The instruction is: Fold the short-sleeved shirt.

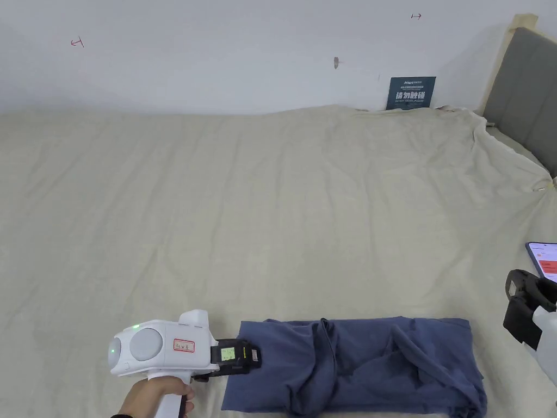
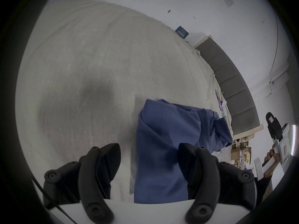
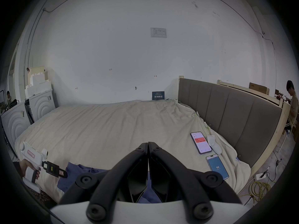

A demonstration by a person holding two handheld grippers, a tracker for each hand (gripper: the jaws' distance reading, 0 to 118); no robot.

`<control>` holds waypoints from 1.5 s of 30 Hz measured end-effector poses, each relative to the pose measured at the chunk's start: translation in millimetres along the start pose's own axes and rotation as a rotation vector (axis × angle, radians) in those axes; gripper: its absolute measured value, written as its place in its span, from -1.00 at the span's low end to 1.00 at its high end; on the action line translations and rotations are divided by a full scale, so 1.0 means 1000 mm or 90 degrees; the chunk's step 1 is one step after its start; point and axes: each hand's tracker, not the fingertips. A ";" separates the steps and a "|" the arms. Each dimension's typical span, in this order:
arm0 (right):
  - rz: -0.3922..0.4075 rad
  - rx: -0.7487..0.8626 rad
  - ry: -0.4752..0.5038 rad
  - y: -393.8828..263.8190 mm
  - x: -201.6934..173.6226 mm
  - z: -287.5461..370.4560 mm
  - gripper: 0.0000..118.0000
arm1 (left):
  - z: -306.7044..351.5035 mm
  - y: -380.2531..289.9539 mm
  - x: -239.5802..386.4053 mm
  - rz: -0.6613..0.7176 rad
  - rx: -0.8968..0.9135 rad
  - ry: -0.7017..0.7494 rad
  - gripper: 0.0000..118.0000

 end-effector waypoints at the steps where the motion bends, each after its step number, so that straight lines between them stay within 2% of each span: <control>1: 0.001 -0.001 -0.001 0.000 0.001 0.000 -1.00 | -0.003 -0.001 0.001 -0.002 0.000 0.000 0.30; 3: 0.001 -0.002 -0.005 -0.001 0.004 0.000 -1.00 | -0.004 -0.001 0.005 -0.014 0.011 -0.007 0.29; 4: 0.001 -0.003 -0.006 -0.001 0.005 0.000 -1.00 | -0.005 0.000 0.007 -0.015 0.010 -0.009 0.22; 8: -0.001 -0.004 -0.011 -0.002 0.009 0.000 -1.00 | -0.018 0.002 0.017 -0.016 -0.010 -0.018 -0.25; 9: -0.001 -0.004 -0.013 -0.002 0.010 0.001 -1.00 | -0.020 0.000 0.020 -0.029 -0.010 -0.007 -0.41; 10: -0.003 -0.003 -0.014 -0.003 0.010 0.002 -1.00 | -0.020 0.000 0.020 -0.039 -0.008 -0.004 -0.67; 13: -0.004 -0.003 -0.015 -0.002 0.013 0.002 -1.00 | -0.021 -0.002 0.017 -0.019 -0.008 -0.010 -0.80; 19: -0.001 0.000 -0.017 0.001 0.013 0.002 -1.00 | 0.004 -0.001 0.016 -0.027 0.016 -0.007 -0.90; 24: 0.000 0.005 -0.008 0.007 0.006 -0.002 -1.00 | 0.050 0.004 -0.003 -0.015 0.043 0.007 -0.91; 28: 0.000 0.009 0.006 0.008 -0.004 -0.007 -1.00 | 0.096 0.006 -0.027 -0.022 0.068 0.073 -0.91; 37: 0.006 0.009 0.045 0.009 -0.028 -0.015 -1.00 | 0.180 0.003 -0.076 0.040 0.111 0.184 -0.91; 42: 0.006 0.005 0.056 0.006 -0.034 -0.017 -1.00 | 0.182 0.004 -0.061 0.046 0.107 0.187 -0.91; 45: 0.006 0.004 0.057 0.006 -0.035 -0.016 -1.00 | 0.174 0.009 -0.035 0.046 0.099 0.156 -0.91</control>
